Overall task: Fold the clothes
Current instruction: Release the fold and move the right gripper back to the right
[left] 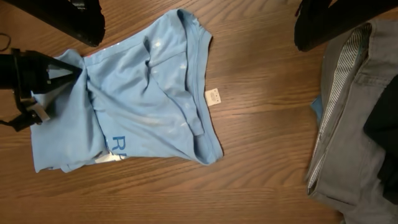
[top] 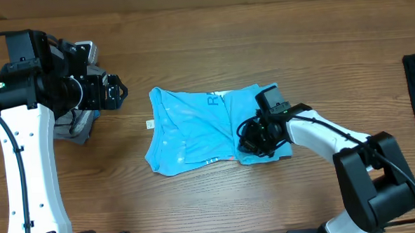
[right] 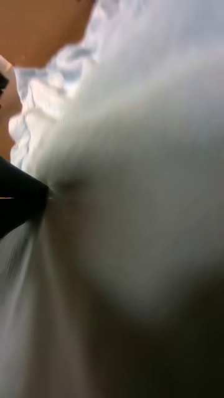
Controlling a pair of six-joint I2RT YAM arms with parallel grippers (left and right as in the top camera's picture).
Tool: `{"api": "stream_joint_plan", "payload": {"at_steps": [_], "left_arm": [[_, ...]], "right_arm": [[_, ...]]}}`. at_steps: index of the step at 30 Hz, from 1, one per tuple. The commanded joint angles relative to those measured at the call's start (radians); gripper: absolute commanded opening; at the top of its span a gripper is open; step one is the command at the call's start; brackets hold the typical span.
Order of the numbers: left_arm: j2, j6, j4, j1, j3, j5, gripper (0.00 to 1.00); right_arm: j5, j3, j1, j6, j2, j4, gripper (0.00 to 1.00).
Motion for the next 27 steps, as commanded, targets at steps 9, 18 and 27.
{"api": "stream_joint_plan", "payload": {"at_steps": [9, 18, 27], "left_arm": [[0.003, 0.004, 0.003, -0.007, 0.009, -0.003, 1.00], [0.003, 0.005, 0.003, -0.006, 0.009, -0.003, 1.00], [0.003, 0.005, 0.003, -0.006, 0.009, -0.003, 1.00]], "right_arm": [[0.078, 0.114, -0.033, -0.165, -0.139, -0.060, 0.04], [0.273, 0.126, -0.100, -0.175, -0.100, 0.110, 0.06], [0.293, 0.126, -0.167, 0.030, 0.074, 0.023, 0.09]]}}
